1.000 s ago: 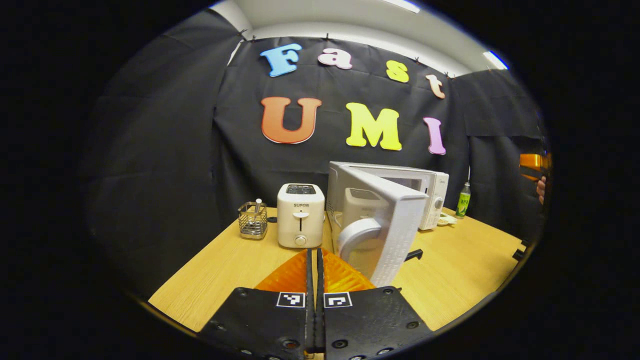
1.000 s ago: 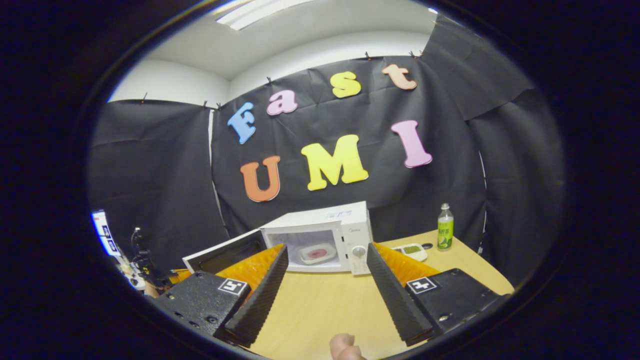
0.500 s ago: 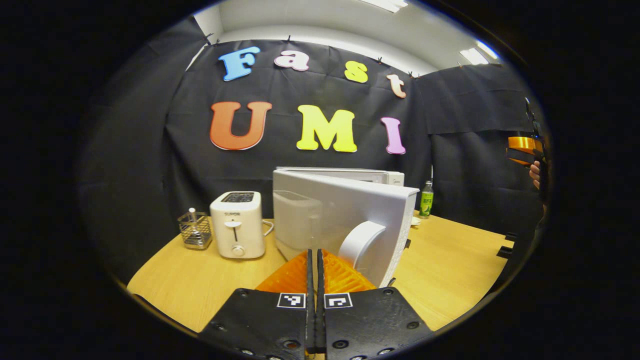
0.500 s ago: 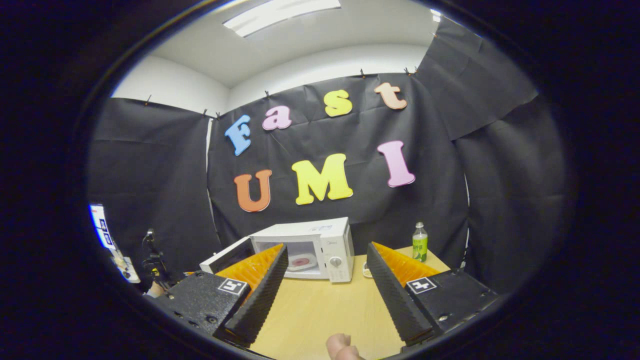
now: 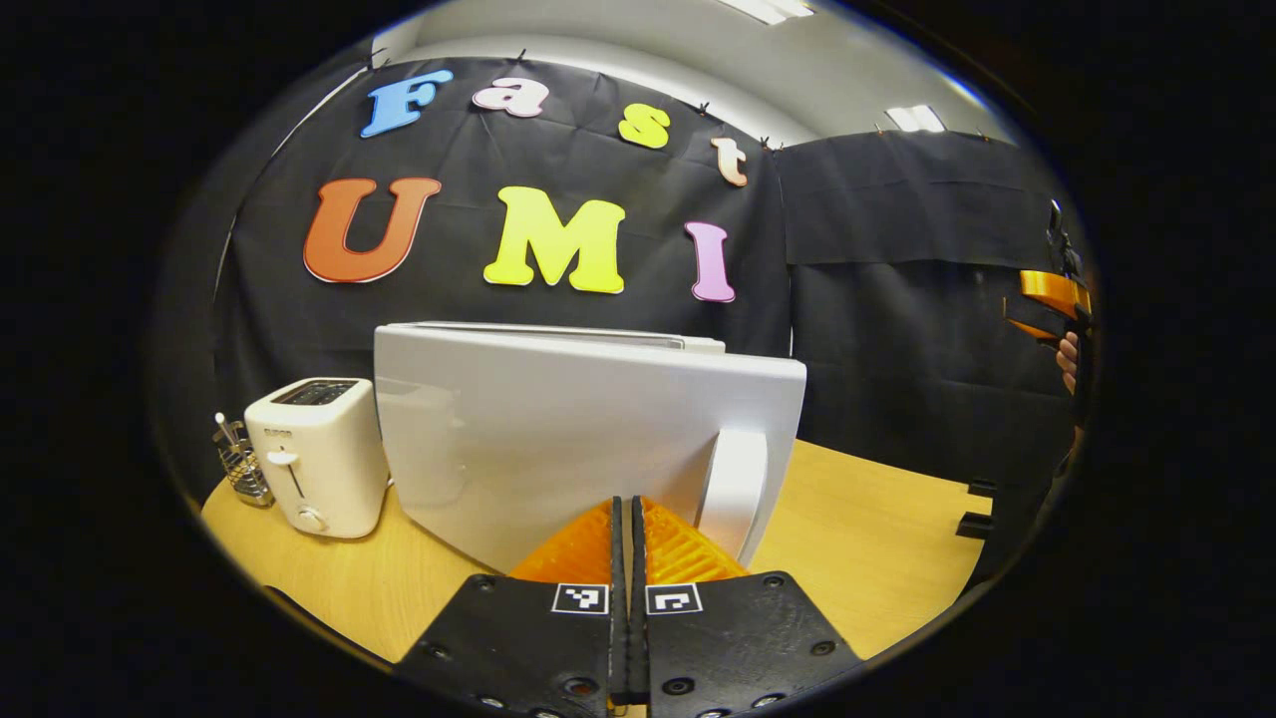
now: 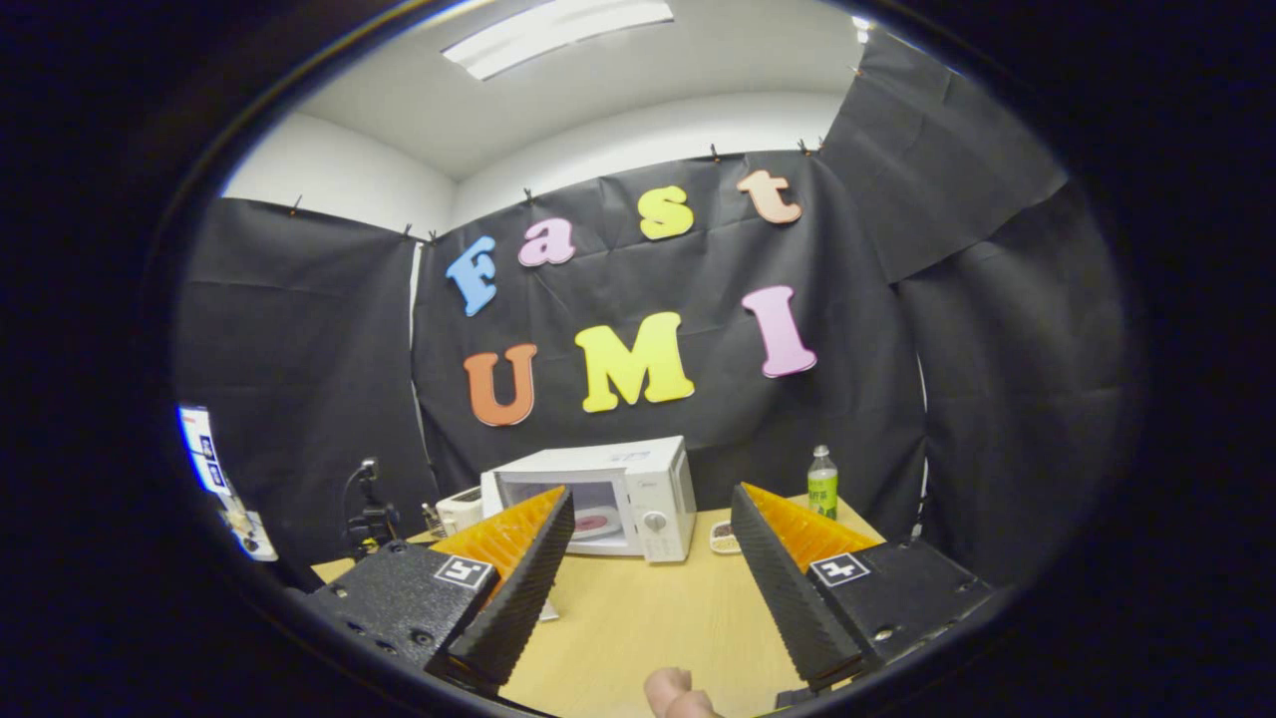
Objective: Open the microwave oven with the left hand, put the food in, and close the microwave oven.
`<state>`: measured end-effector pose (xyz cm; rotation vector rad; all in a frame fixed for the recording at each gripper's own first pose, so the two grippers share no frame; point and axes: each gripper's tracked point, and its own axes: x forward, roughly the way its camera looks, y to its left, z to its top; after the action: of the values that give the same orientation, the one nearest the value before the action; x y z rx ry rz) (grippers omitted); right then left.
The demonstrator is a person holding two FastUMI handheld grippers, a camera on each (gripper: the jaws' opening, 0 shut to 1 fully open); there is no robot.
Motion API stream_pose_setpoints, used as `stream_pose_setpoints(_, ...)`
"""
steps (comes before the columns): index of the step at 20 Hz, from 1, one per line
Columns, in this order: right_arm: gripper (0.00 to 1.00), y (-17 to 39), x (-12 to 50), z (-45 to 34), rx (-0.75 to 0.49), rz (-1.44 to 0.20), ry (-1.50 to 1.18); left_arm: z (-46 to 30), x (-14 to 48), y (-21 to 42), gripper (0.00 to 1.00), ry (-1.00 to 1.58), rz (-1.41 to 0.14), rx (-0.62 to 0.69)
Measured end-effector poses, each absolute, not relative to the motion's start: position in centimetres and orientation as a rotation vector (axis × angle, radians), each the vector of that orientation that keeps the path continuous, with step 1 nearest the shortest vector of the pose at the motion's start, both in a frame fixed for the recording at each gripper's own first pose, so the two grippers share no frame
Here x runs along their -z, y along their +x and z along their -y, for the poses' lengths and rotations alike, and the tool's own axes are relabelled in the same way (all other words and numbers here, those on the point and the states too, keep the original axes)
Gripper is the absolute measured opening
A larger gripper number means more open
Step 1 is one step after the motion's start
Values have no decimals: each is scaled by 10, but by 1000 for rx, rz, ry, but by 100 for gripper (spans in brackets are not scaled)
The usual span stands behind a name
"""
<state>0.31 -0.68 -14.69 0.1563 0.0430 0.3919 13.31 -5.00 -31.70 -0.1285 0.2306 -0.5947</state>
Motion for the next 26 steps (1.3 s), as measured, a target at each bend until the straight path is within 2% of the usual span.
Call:
stream_pose_setpoints(1, 100, 3, 148, 6, -407, -47, 154, 61, 316, 140, 0, -132, -224, 597)
stream_pose_setpoints(2, 92, 2, 150, 4, -427, -52, 158, 70, 316, 149, 0, -127, -218, 594)
stream_pose_setpoints(3, 92, 3, 152, 4, -437, -58, 167, 78, 319, 158, 0, -114, -223, 585)
stream_pose_setpoints(4, 100, 5, 154, 6, -437, -64, 174, 84, 322, 169, 0, -103, -224, 574)
stream_pose_setpoints(15, 100, 38, 178, 30, -371, -110, 175, 155, 334, 274, 0, -114, -270, 520)
stream_pose_setpoints(17, 100, 40, 181, 29, -375, -121, 174, 155, 340, 291, 0, -107, -284, 464)
stream_pose_setpoints(21, 100, 39, 188, 28, -384, -151, 182, 162, 340, 301, 0, -121, -277, 451)
stream_pose_setpoints(22, 90, 41, 189, 29, -377, -159, 179, 162, 342, 297, 0, -112, -285, 451)
stream_pose_setpoints(23, 90, 41, 190, 30, -369, -165, 177, 161, 342, 297, 0, -98, -286, 444)
stream_pose_setpoints(24, 100, 42, 190, 31, -362, -169, 174, 159, 343, 296, 0, -82, -291, 434)
stream_pose_setpoints(25, 100, 40, 191, 30, -356, -174, 170, 156, 347, 296, 0, -57, -303, 412)
stream_pose_setpoints(26, 90, 40, 190, 30, -352, -176, 165, 155, 350, 290, 0, -42, -323, 406)
